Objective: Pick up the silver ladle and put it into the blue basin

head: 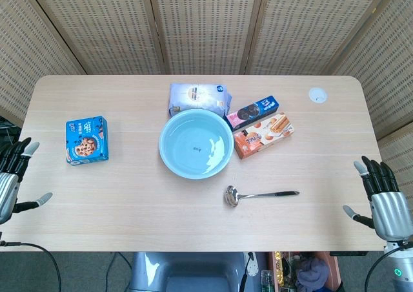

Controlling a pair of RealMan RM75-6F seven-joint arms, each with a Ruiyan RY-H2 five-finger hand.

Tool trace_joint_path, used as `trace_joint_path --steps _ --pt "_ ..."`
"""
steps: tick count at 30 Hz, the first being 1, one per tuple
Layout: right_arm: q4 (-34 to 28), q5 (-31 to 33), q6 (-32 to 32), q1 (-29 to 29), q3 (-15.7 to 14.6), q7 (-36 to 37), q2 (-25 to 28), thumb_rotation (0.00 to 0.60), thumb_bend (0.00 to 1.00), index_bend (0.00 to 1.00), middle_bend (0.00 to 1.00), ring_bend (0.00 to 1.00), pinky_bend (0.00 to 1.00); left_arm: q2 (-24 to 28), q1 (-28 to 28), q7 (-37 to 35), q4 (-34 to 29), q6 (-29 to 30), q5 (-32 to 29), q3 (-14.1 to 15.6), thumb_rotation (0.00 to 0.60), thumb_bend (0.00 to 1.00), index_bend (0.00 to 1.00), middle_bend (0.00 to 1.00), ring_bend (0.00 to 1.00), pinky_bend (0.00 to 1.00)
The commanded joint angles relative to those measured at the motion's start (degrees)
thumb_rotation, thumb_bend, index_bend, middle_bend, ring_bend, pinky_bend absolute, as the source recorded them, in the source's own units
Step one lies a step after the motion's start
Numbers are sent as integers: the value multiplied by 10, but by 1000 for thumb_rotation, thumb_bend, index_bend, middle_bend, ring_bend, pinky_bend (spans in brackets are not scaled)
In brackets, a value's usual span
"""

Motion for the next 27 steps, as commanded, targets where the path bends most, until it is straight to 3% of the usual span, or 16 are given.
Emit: trace_joint_path --steps 1,6,8,10,12,15,19,27 --pt "-1 -1 -1 -1 1 -3 0 600 0 0 0 0 0 0 0 -1 1 -1 1 0 600 0 0 0 0 0" --pt "-7 -1 -7 -2 0 -10 -1 600 0 0 4 0 0 0 -1 -4 1 -2 1 -2 600 0 0 0 0 0" --pt "-15 1 -15 -1 -1 -7 1 600 0 0 92 81 76 0 -1 -5 1 -2 2 -3 600 0 0 0 0 0" --pt "-25 -2 -24 4 -1 3 3 600 0 0 290 295 360 0 -2 -5 2 -2 2 -3 600 0 0 0 0 0" --pt "-35 -4 -46 17 -2 20 7 600 0 0 538 557 759 -1 -3 -3 3 -5 2 -4 600 0 0 0 0 0" --pt "-52 7 -98 41 2 8 14 600 0 0 816 818 986 -4 -8 0 6 -10 -3 -7 600 0 0 0 0 0" --pt "-87 62 -186 79 20 -86 10 600 0 113 961 960 1000 -5 -14 3 7 -25 -17 -11 600 0 0 0 0 0" --pt "-107 165 -310 136 33 -226 -43 600 49 354 989 977 1000 -9 -21 14 9 -41 -44 -20 600 0 0 0 0 0"
